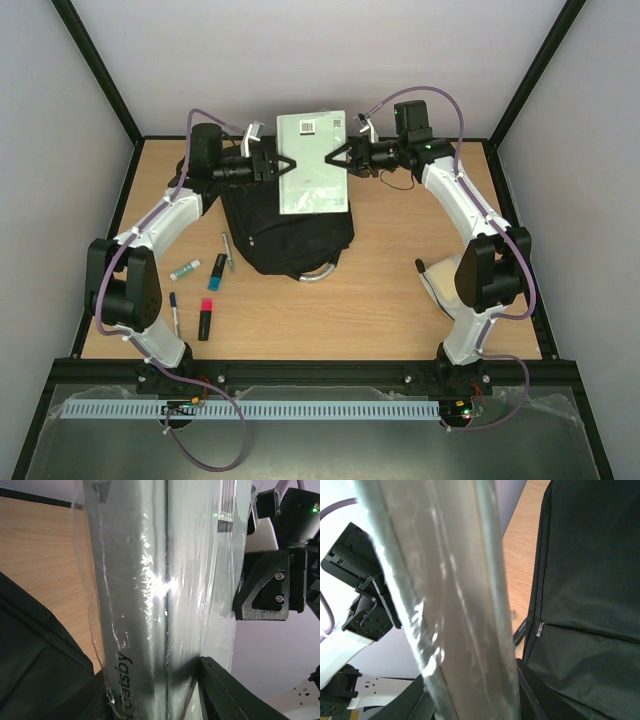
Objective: Pack the student bag
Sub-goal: Pick up the book from the center of the board, then place the book in the student bag.
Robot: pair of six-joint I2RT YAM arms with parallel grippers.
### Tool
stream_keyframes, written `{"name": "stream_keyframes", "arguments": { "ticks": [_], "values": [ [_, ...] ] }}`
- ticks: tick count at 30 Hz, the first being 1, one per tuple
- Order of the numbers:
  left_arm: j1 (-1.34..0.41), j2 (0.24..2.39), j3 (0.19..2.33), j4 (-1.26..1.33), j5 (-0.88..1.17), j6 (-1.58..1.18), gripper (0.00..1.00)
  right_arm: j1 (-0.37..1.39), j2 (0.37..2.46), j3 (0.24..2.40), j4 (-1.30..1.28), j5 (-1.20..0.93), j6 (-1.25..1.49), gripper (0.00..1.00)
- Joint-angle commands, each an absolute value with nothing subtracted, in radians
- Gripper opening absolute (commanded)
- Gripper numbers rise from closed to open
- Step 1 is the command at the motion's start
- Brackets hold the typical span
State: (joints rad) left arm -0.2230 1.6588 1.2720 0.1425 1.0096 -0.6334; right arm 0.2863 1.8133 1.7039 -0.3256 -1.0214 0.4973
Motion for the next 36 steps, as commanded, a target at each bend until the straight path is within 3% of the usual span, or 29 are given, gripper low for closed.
{"name": "stream_keyframes", "arguments": {
  "ticks": [1, 6, 13, 22, 26, 36],
  "values": [
    [-0.245, 1.666, 1.312, 0.145, 1.021, -0.591, 0.41, 0.304, 1.770, 1.728, -0.317, -1.065, 0.484, 0.33],
    [-0.242, 1.664, 1.317, 0.086, 0.963, -0.564, 0.52, 0.299, 1.755, 1.727, -0.363, -1.024, 0.431, 0.18],
    [-0.214, 1.639, 1.307, -0.049, 0.899, -0.420, 0.65, 0.197, 1.719, 1.708, -0.414, -1.017, 0.387, 0.16],
    [-0.322, 1.532, 1.290, -0.408, 0.681, 0.202, 0.64, -0.080, 1.648, 1.723, -0.665, -0.938, 0.090, 0.06],
    [-0.372, 1.511, 1.256, -0.484, 0.597, 0.355, 0.62, -0.106, 1.611, 1.726, -0.797, -0.843, -0.092, 0.04],
    [-0.482, 1.576, 1.245, -0.679, 0.444, 0.622, 0.63, -0.106, 1.403, 1.401, -0.720, -0.809, -0.076, 0.04]
  ]
}}
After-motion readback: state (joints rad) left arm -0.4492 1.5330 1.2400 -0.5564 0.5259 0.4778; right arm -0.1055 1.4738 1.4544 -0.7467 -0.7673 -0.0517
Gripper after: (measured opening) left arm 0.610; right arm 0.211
